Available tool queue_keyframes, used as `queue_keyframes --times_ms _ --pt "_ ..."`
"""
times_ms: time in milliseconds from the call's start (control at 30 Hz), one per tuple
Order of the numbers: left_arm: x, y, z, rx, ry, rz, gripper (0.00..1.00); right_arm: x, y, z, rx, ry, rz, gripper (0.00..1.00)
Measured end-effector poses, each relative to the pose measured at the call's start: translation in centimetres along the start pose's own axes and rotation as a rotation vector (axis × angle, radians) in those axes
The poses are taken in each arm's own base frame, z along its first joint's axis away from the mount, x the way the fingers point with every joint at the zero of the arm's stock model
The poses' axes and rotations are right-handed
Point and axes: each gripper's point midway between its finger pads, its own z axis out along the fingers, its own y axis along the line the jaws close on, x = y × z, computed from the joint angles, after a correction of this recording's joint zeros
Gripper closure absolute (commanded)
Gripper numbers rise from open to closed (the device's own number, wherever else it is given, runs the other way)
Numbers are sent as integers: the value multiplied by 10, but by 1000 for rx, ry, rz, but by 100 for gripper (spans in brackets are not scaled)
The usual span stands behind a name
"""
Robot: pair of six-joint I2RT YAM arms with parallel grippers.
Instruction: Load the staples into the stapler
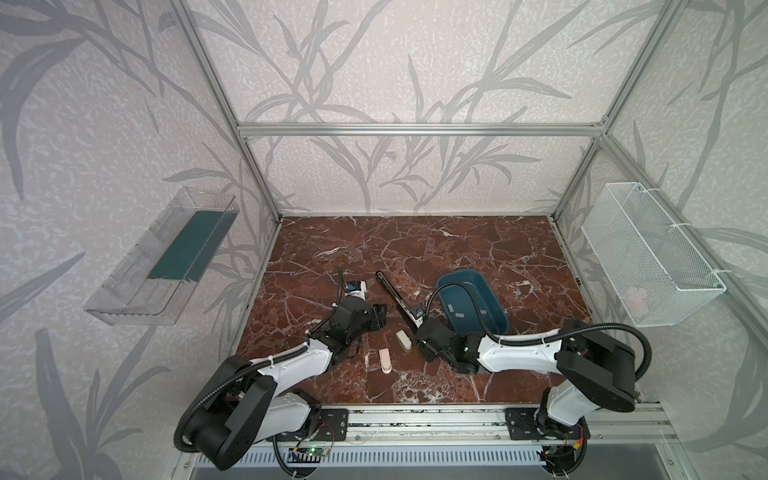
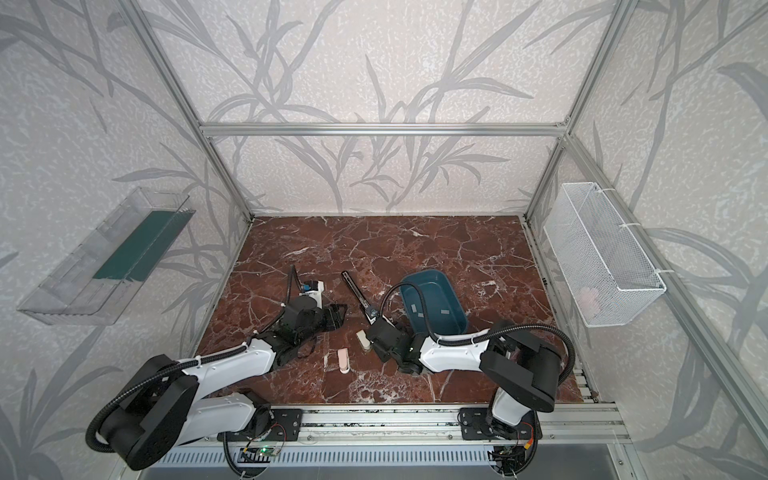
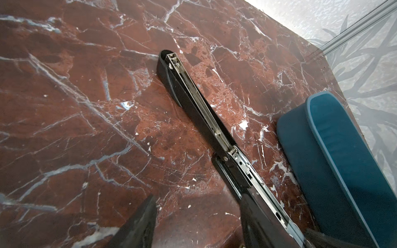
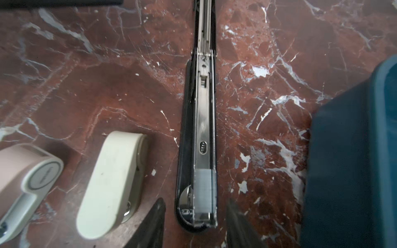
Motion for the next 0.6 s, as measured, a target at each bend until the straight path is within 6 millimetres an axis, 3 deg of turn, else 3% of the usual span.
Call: queue_keyframes --times_ms 133,600 --pt "4 4 4 -13 14 -20 36 4 -2 4 6 15 -6 66" --pt "12 -5 30 59 46 -95 37 -6 0 8 17 3 -8 72"
